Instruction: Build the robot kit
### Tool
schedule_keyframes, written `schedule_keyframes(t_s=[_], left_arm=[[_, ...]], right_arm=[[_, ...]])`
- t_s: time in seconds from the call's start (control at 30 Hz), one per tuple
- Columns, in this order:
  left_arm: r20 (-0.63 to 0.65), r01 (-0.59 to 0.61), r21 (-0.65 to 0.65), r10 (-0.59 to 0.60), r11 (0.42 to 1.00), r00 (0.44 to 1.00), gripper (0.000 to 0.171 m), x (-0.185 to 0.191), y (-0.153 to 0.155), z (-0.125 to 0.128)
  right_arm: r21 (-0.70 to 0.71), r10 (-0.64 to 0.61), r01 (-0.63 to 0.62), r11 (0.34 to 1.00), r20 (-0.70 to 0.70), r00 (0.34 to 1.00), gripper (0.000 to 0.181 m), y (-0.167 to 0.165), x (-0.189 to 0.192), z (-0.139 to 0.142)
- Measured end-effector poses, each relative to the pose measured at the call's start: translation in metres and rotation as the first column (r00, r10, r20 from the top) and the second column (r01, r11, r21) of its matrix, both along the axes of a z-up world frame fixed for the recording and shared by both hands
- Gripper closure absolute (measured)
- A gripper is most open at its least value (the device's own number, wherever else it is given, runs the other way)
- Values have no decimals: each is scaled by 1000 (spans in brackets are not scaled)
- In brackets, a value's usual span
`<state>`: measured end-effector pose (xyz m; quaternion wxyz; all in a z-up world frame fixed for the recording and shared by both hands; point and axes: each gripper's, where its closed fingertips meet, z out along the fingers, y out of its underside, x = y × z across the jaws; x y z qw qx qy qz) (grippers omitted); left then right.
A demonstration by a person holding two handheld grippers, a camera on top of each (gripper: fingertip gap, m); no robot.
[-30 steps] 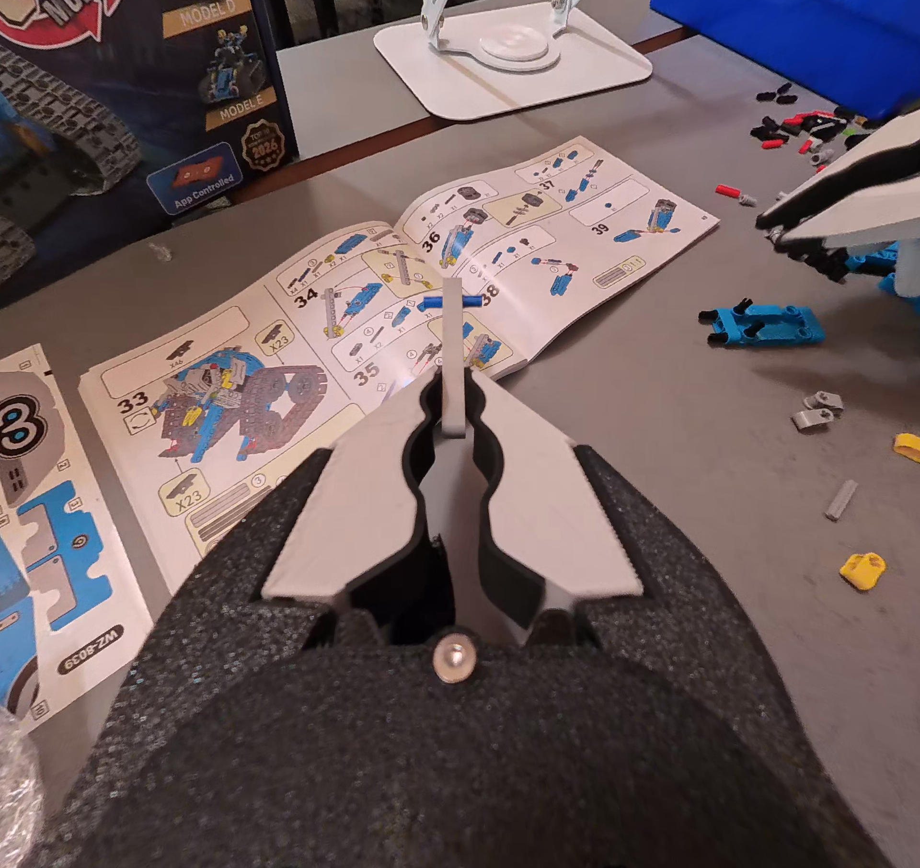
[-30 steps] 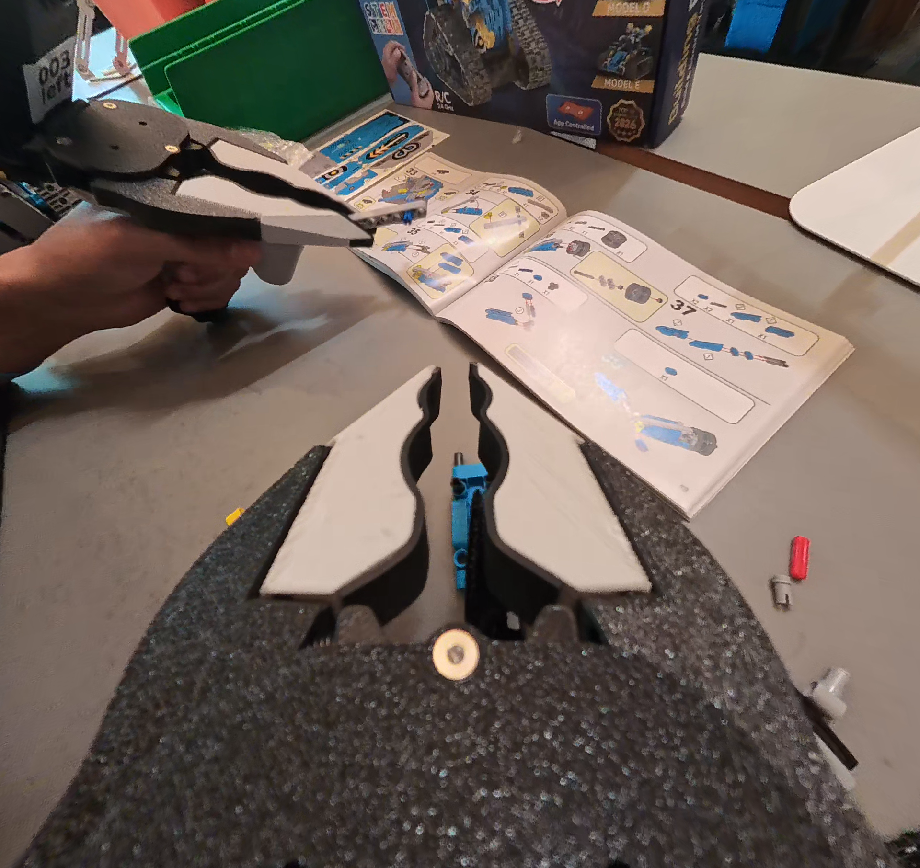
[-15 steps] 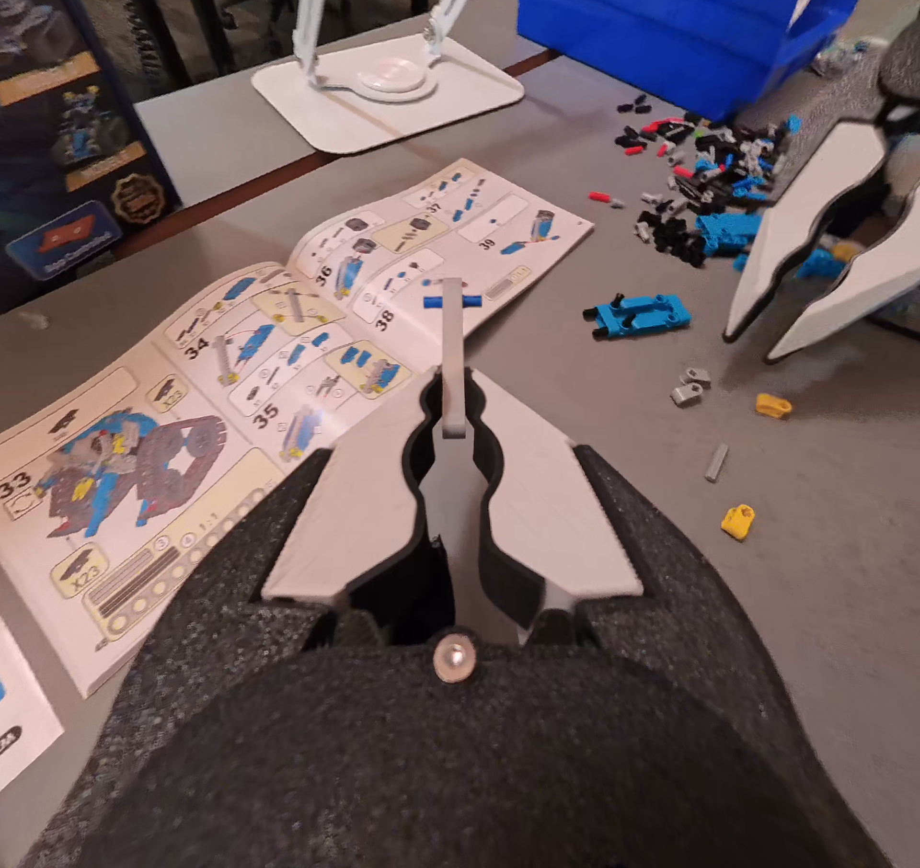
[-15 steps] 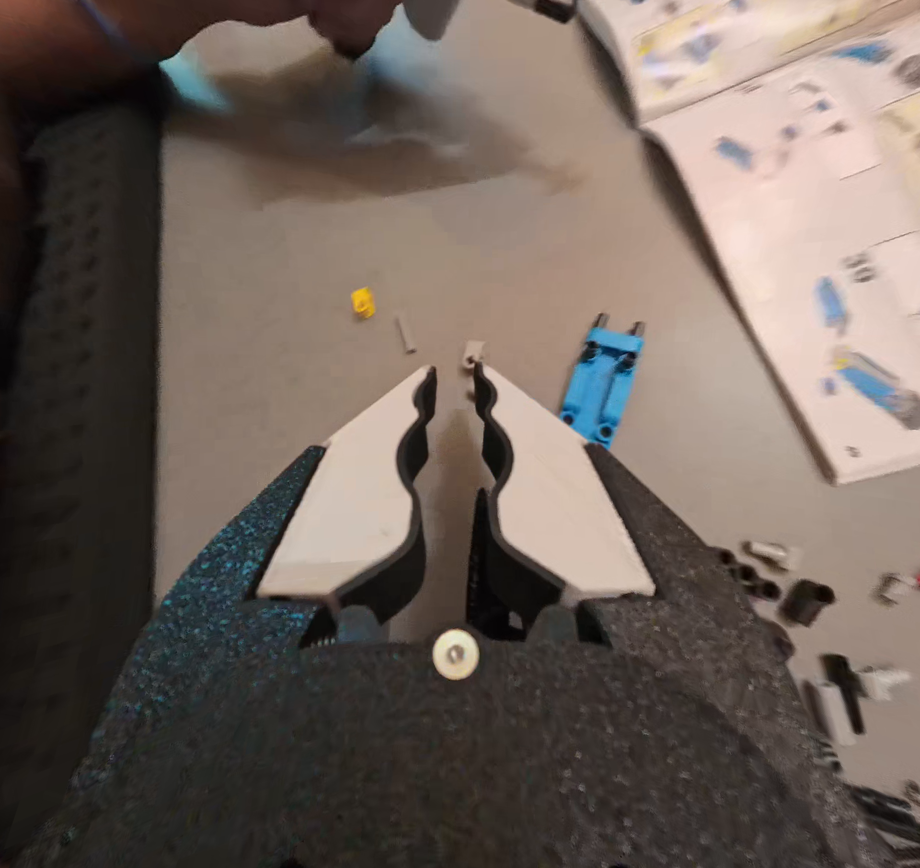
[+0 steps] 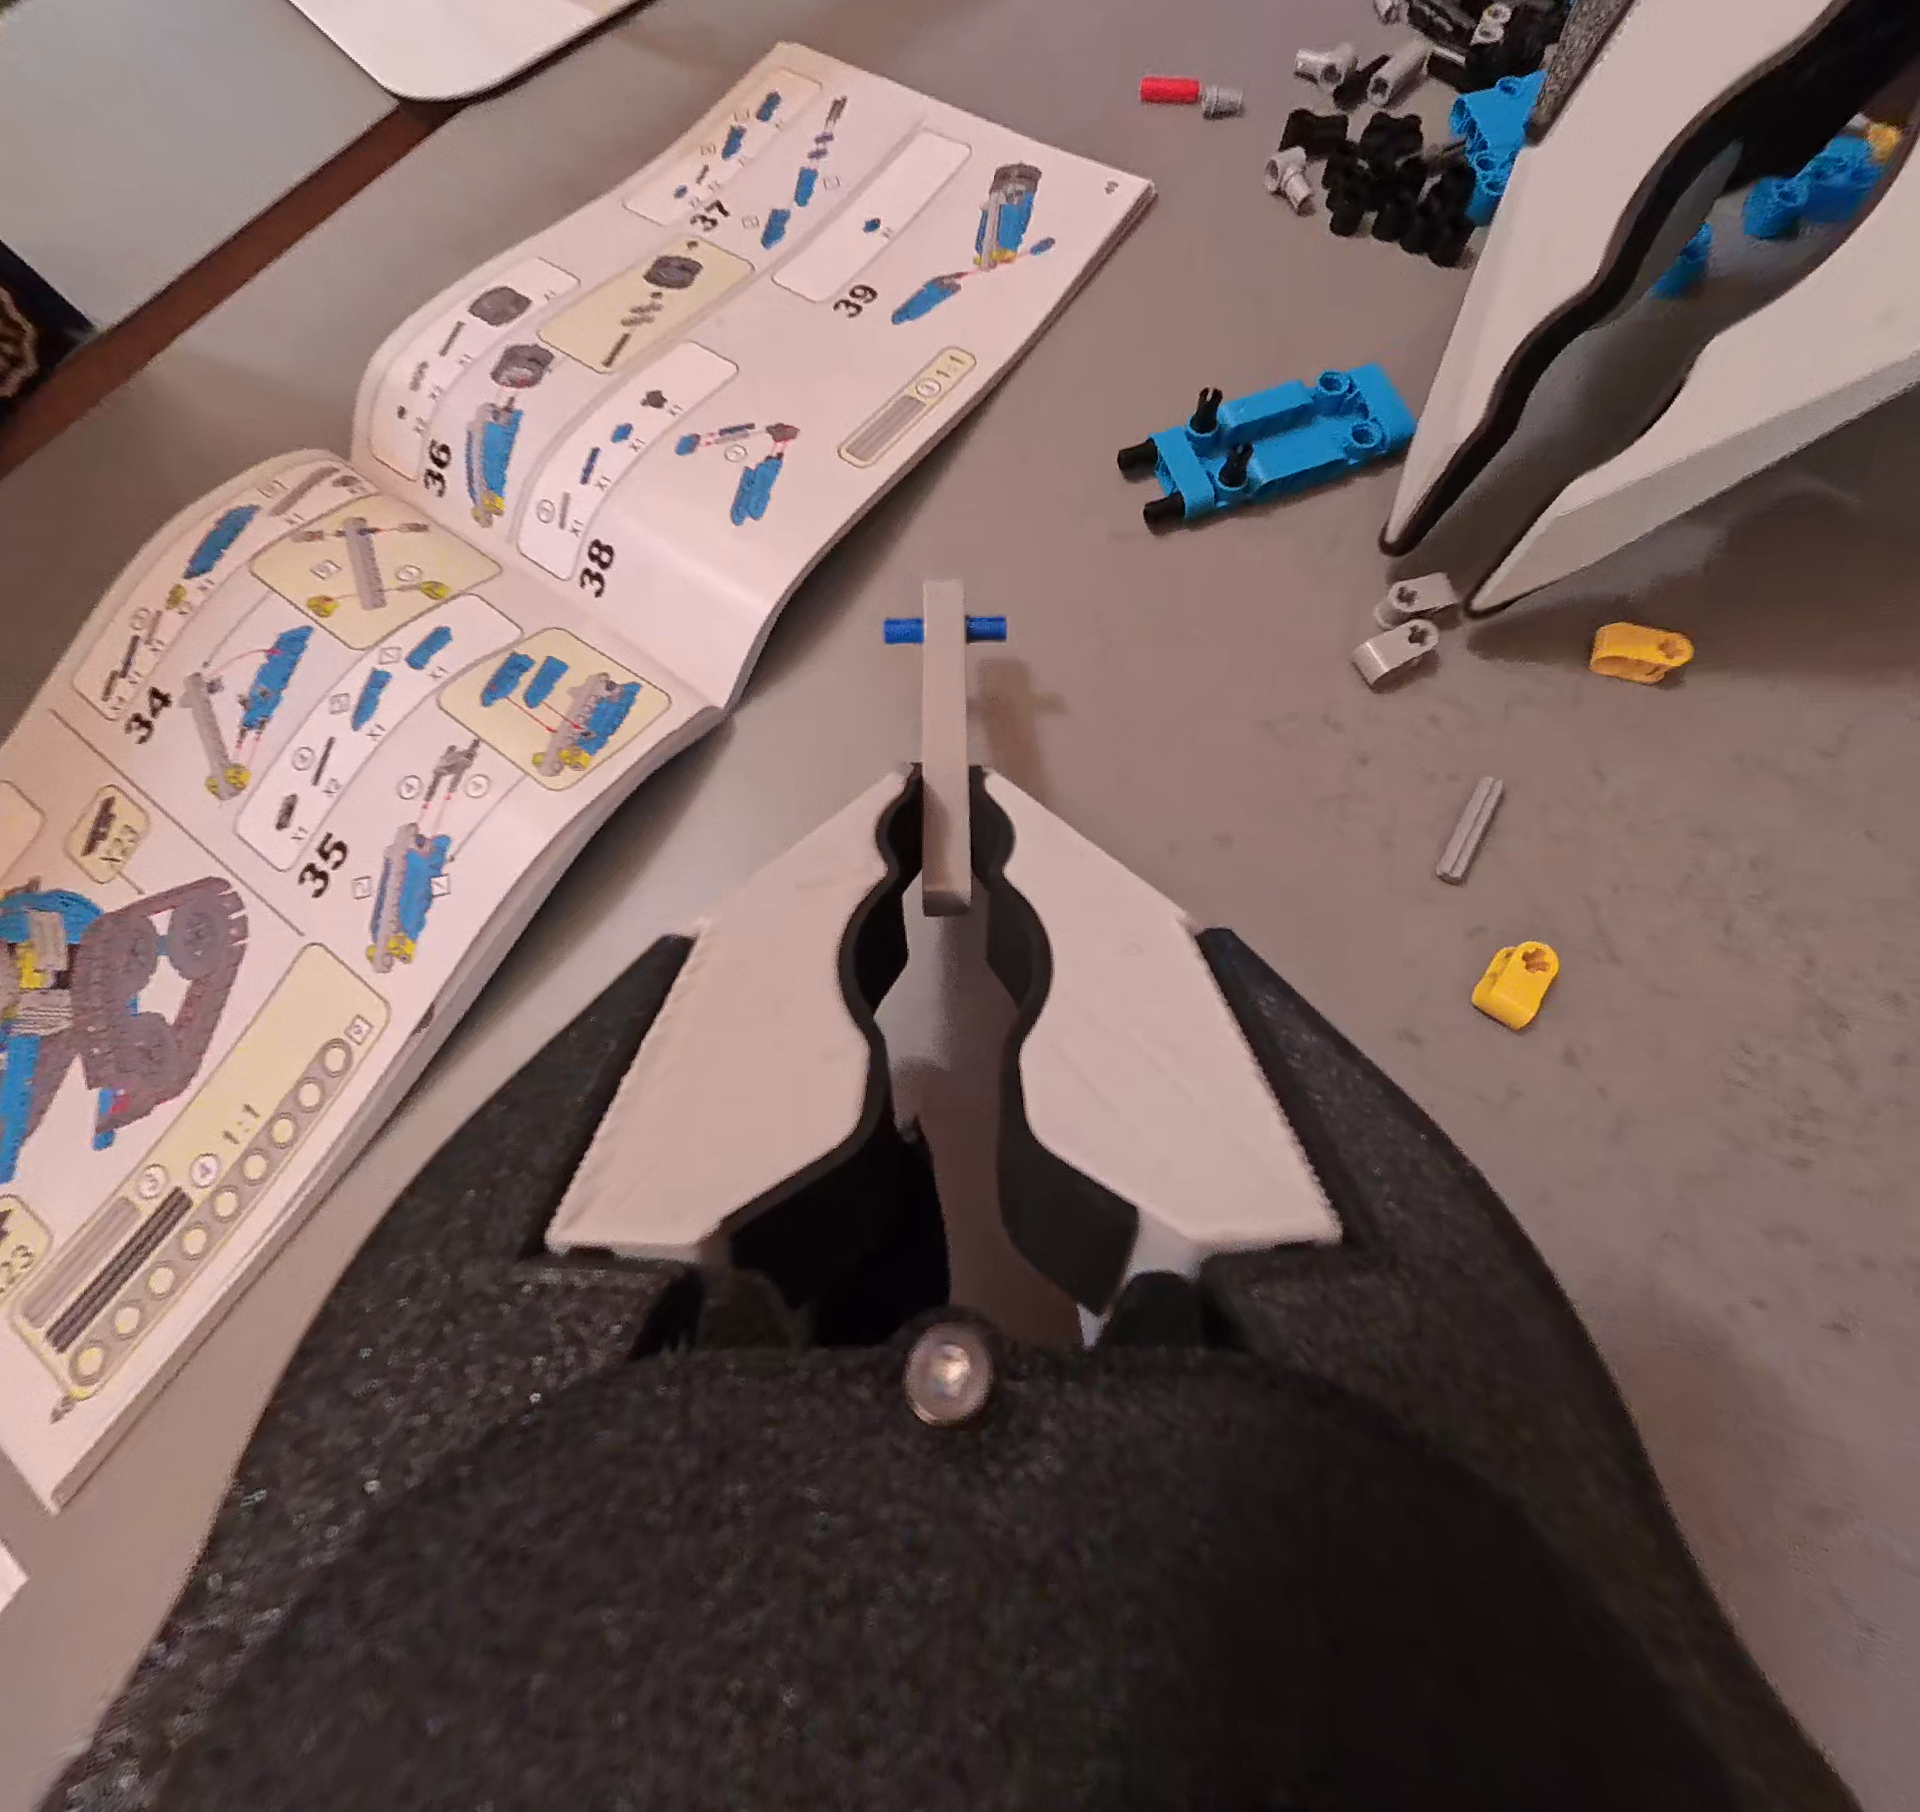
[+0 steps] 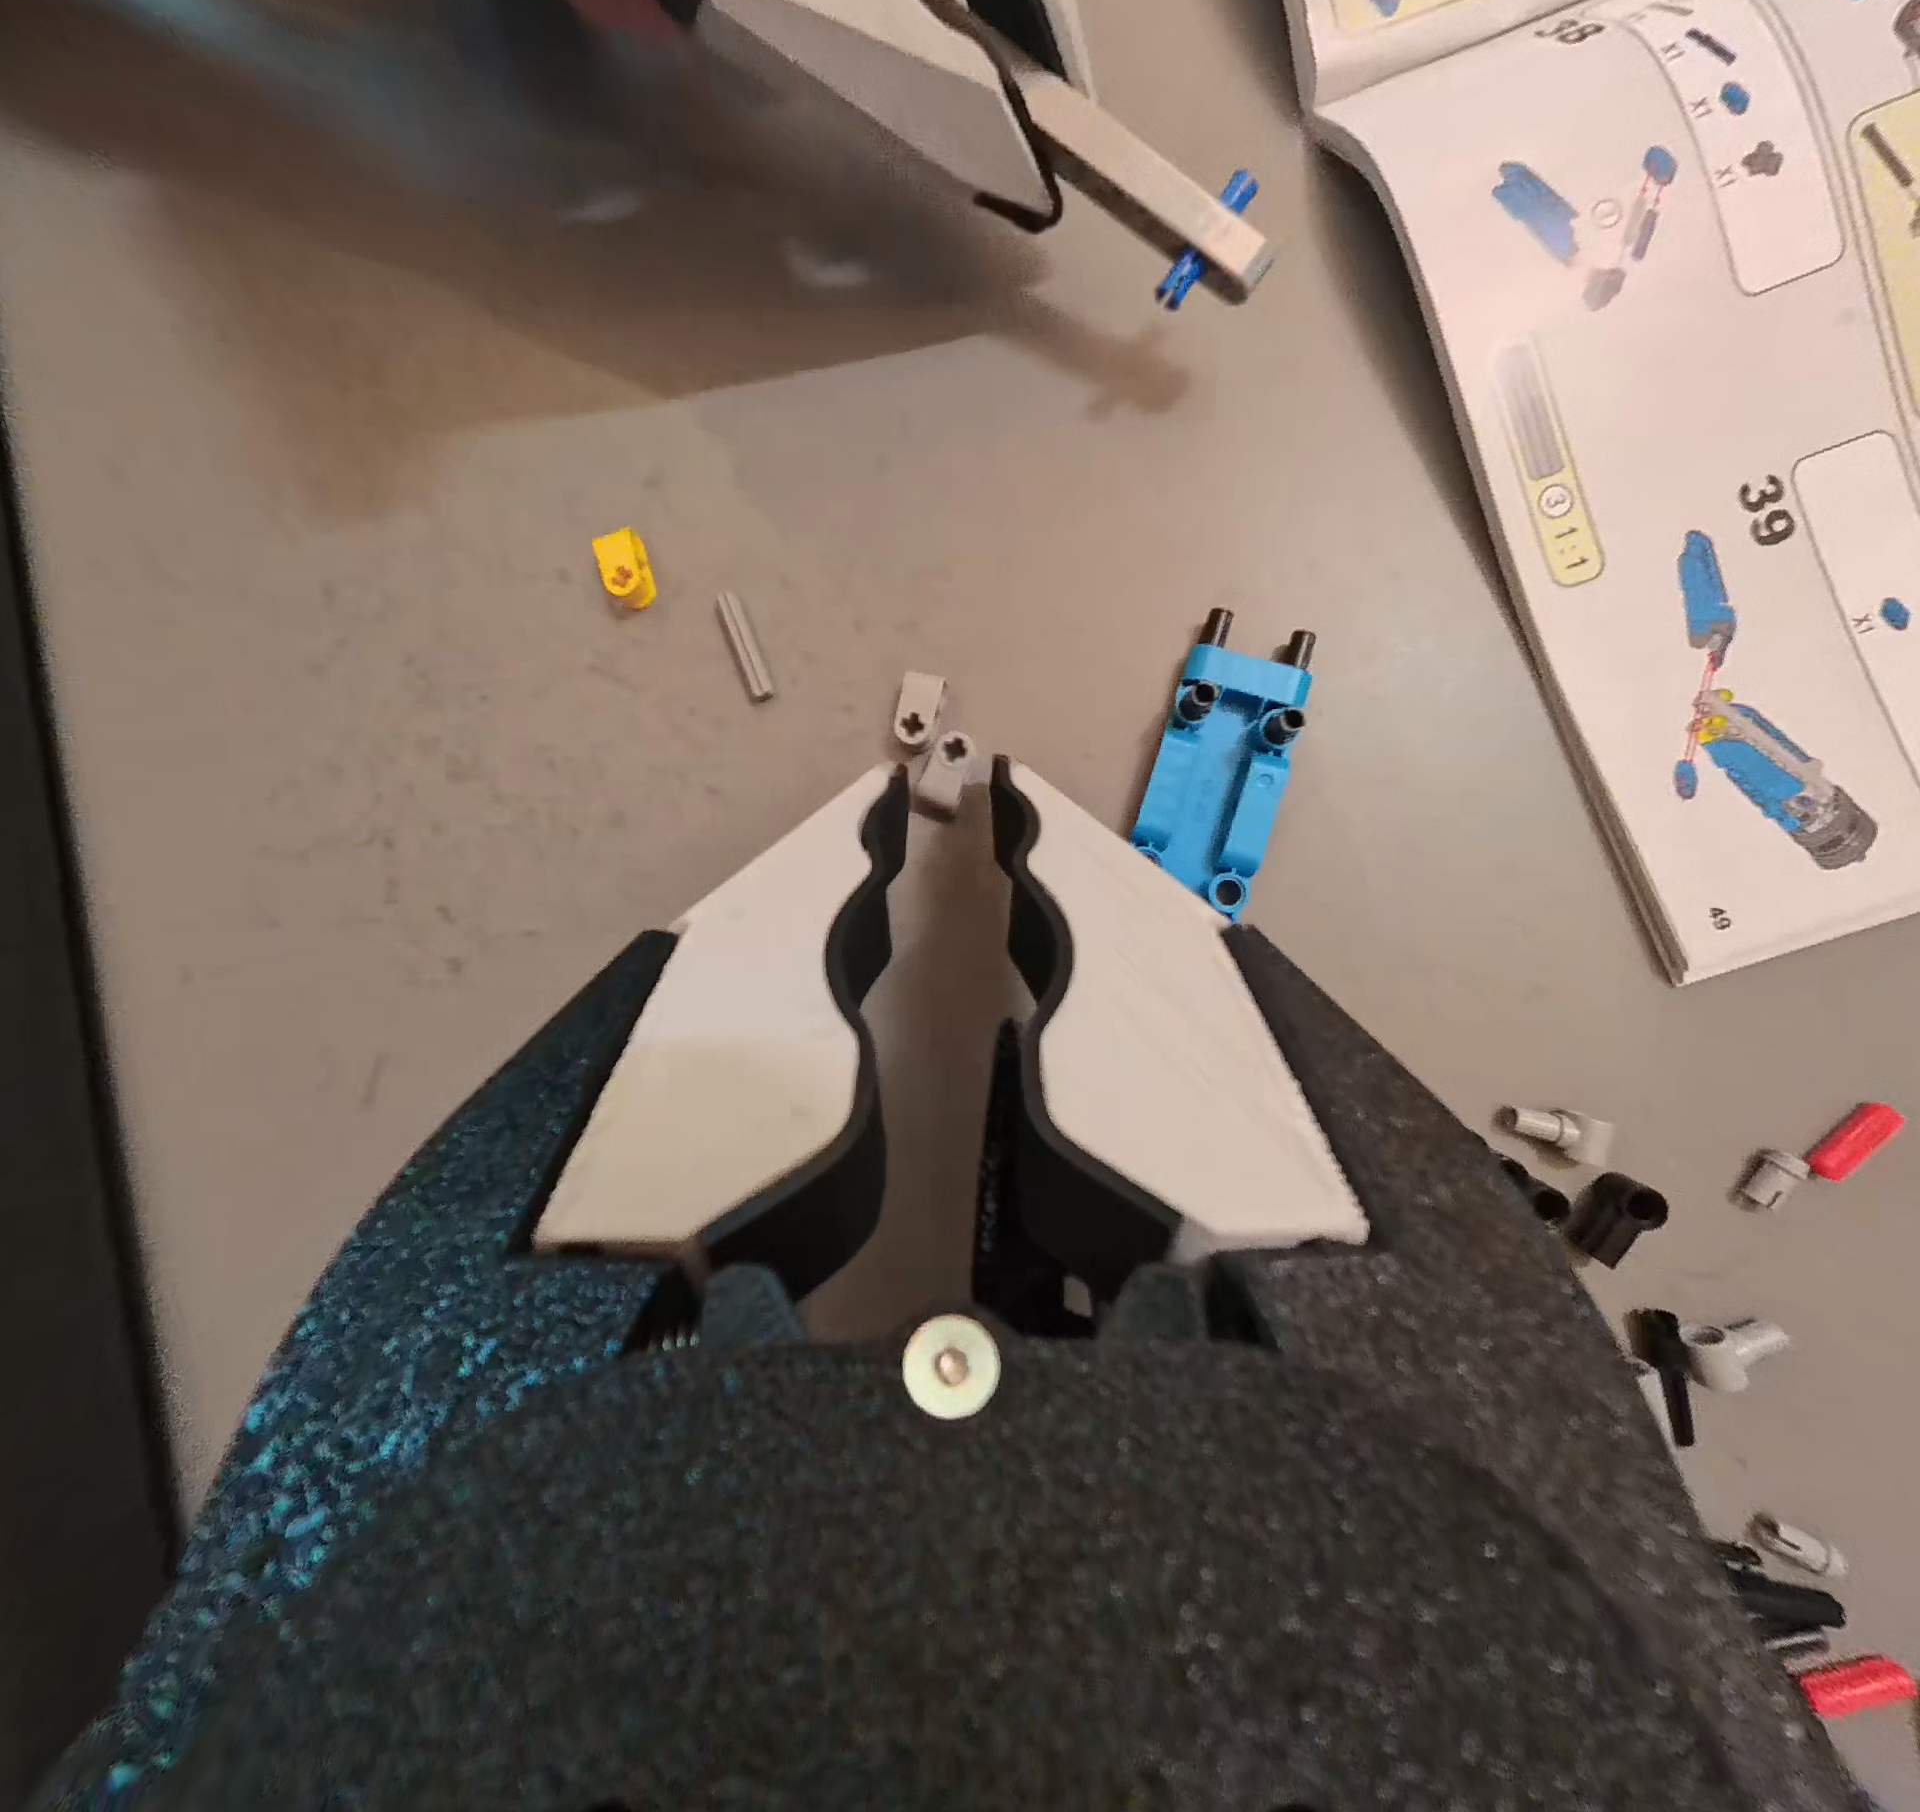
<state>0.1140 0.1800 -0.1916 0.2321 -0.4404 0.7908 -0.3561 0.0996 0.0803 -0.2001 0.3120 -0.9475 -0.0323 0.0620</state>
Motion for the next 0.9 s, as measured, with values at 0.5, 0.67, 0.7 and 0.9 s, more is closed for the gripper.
schedule_keyframes(t_s=[0.5,0.67,0.7,0.9], left_arm=[[-16,10,-280,-15,960,1000,164,-1,-13,21],[-28,10,-413,-24,911,999,164,-2,-18,33],[-29,14,-434,-29,901,999,164,-2,-19,35],[-8,53,-575,-70,817,998,164,-5,-29,54]], right_arm=[[17,-43,42,999,74,996,174,5,15,-1],[194,-146,126,973,89,985,174,20,33,26],[255,-166,142,956,75,983,174,26,35,35],[487,-205,279,828,-201,958,174,47,39,71]])
